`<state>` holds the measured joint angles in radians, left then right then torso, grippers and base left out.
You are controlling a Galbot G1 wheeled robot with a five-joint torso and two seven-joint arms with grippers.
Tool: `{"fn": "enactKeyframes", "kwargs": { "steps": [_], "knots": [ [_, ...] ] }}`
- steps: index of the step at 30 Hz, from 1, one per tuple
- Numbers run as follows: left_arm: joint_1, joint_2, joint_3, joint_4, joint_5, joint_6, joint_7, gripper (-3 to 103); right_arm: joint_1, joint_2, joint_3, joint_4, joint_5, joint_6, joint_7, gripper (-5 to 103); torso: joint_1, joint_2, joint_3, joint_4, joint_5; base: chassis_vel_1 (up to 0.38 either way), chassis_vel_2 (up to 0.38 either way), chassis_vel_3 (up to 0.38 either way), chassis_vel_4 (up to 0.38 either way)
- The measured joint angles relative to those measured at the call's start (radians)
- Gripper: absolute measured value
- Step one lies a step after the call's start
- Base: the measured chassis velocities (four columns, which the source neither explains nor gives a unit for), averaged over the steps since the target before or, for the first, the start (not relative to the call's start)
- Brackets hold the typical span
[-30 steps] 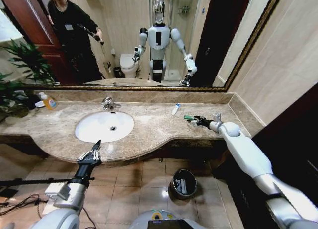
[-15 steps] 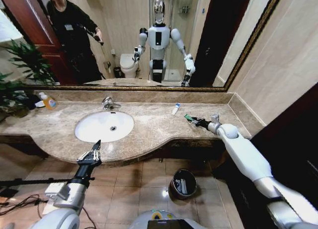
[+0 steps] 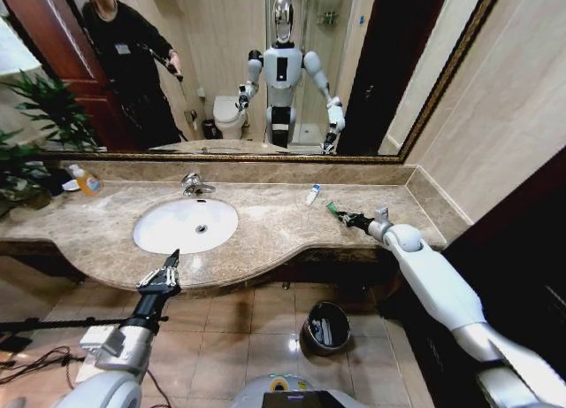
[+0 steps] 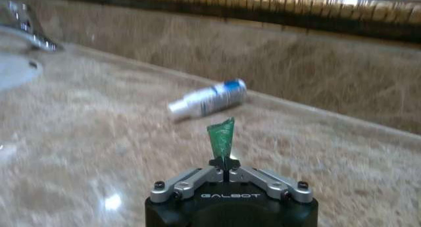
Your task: Pick up the trash from the sink and place it in the trash bin.
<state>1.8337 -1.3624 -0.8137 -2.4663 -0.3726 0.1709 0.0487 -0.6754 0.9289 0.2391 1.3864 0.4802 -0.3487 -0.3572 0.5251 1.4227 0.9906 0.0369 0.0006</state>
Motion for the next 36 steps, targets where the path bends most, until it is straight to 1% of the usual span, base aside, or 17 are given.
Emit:
{"fn": "enactKeyframes", "kwargs": {
  "steps": [1, 3, 4, 5, 8, 9, 13, 15, 17, 18, 21, 22, 25, 27, 29, 30, 36],
  "knots": [
    [0.0, 0.0, 0.0, 0.0, 0.0, 0.0, 0.0, 0, -0.016, -0.001, 0.006, 0.043, 0.026, -0.003, 0.045, 0, 0.0, 0.0, 0.0, -0.0001, -0.0006, 0.0, 0.0, 0.0, 0.0],
    [0.0, 0.0, 0.0, 0.0, 0.0, 0.0, 0.0, 0, -0.019, -0.002, 0.007, 0.049, 0.03, -0.004, 0.052, 0, 0.0, 0.0, 0.0, -0.0001, -0.0006, 0.0, 0.0, 0.0, 0.0],
    [0.0, 0.0, 0.0, 0.0, 0.0, 0.0, 0.0, 0, -0.051, -0.008, 0.019, 0.119, 0.06, -0.011, 0.116, 0, 0.0, 0.0, 0.0, 0.0001, -0.0006, 0.0, 0.0, 0.0, 0.0],
    [0.0, 0.0, 0.0, 0.0, 0.0, 0.0, 0.0, 0, -0.051, -0.008, 0.019, 0.119, 0.06, -0.011, 0.116, 0, 0.0, 0.0, 0.0, 0.0001, -0.0006, 0.0, 0.0, 0.0, 0.0],
    [0.0, 0.0, 0.0, 0.0, 0.0, 0.0, 0.0, 0, -0.149, -0.035, 0.05, 0.263, 0.11, -0.027, 0.23, 0, 0.0, 0.0, 0.0, 0.0, -0.0008, 0.0, 0.0, 0.0, 0.0],
    [0.0, 0.0, 0.0, 0.0, 0.0, 0.0, 0.0, 0, -0.149, -0.035, 0.05, 0.263, 0.11, -0.027, 0.23, 0, 0.0, 0.0, 0.0, 0.0, -0.0008, 0.0, 0.0, 0.0, 0.0],
    [0.0, 0.0, 0.0, 0.0, 0.0, 0.0, 0.0, 0, -0.285, -0.062, 0.087, 0.429, 0.131, -0.056, 0.313, 0, 0.0, 0.0, 0.0, -0.0002, -0.0004, 0.0, 0.0, 0.0, 0.0],
    [0.0, 0.0, 0.0, 0.0, 0.0, 0.0, 0.0, 0, -0.303, -0.063, 0.095, 0.45, 0.131, -0.061, 0.321, 0, 0.0, 0.0, 0.0, -0.0001, -0.0005, 0.0, 0.0, 0.0, 0.0],
    [0.0, 0.0, 0.0, 0.0, 0.0, 0.0, 0.0, 0, -0.385, -0.065, 0.148, 0.539, 0.134, -0.089, 0.35, 0, 0.0, 0.0, 0.0, 0.0, -0.0008, 0.0, 0.0, 0.0, 0.0],
    [0.0, 0.0, 0.0, 0.0, 0.0, 0.0, 0.0, 0, -0.385, -0.065, 0.148, 0.539, 0.134, -0.089, 0.35, 0, 0.0, 0.0, 0.0, 0.0, -0.0008, 0.0, 0.0, 0.0, 0.0],
    [0.0, 0.0, 0.0, 0.0, 0.0, 0.0, 0.0, 0, -0.532, -0.052, 0.238, 0.648, 0.136, -0.113, 0.367, 0, 0.0, 0.0, 0.0, 0.0, -0.0005, 0.0, 0.0, 0.0, 0.0],
    [0.0, 0.0, 0.0, 0.0, 0.0, 0.0, 0.0, 0, -0.532, -0.052, 0.238, 0.648, 0.136, -0.113, 0.367, 0, 0.0, 0.0, 0.0, 0.0, -0.0005, 0.0, 0.0, 0.0, 0.0],
    [0.0, 0.0, 0.0, 0.0, 0.0, 0.0, 0.0, 0, -0.701, -0.008, 0.313, 0.736, 0.102, -0.106, 0.366, 0, 0.0, 0.0, 0.0, -0.0002, -0.0006, 0.0, 0.0, 0.0, 0.0],
    [0.0, 0.0, 0.0, 0.0, 0.0, 0.0, 0.0, 0, -0.727, 0.003, 0.321, 0.748, 0.091, -0.102, 0.364, 0, 0.0, 0.0, 0.0, -0.0003, -0.0004, 0.0, 0.0, 0.0, 0.0],
    [0.0, 0.0, 0.0, 0.0, 0.0, 0.0, 0.0, 0, -0.824, 0.055, 0.351, 0.786, 0.035, -0.074, 0.346, 0, 0.0, 0.0, 0.0, -0.0002, -0.0008, 0.0, 0.0, 0.0, 0.0],
    [0.0, 0.0, 0.0, 0.0, 0.0, 0.0, 0.0, 0, -0.824, 0.055, 0.351, 0.786, 0.035, -0.074, 0.346, 0, 0.0, 0.0, 0.0, -0.0002, -0.0008, 0.0, 0.0, 0.0, 0.0],
    [0.0, 0.0, 0.0, 0.0, 0.0, 0.0, 0.0, 0, -0.969, 0.147, 0.356, 0.78, -0.091, 0.01, 0.311, 0, 0.0, 0.0, 0.0, -0.0003, -0.0006, 0.0, 0.0, 0.0, 0.0]
  ]
}}
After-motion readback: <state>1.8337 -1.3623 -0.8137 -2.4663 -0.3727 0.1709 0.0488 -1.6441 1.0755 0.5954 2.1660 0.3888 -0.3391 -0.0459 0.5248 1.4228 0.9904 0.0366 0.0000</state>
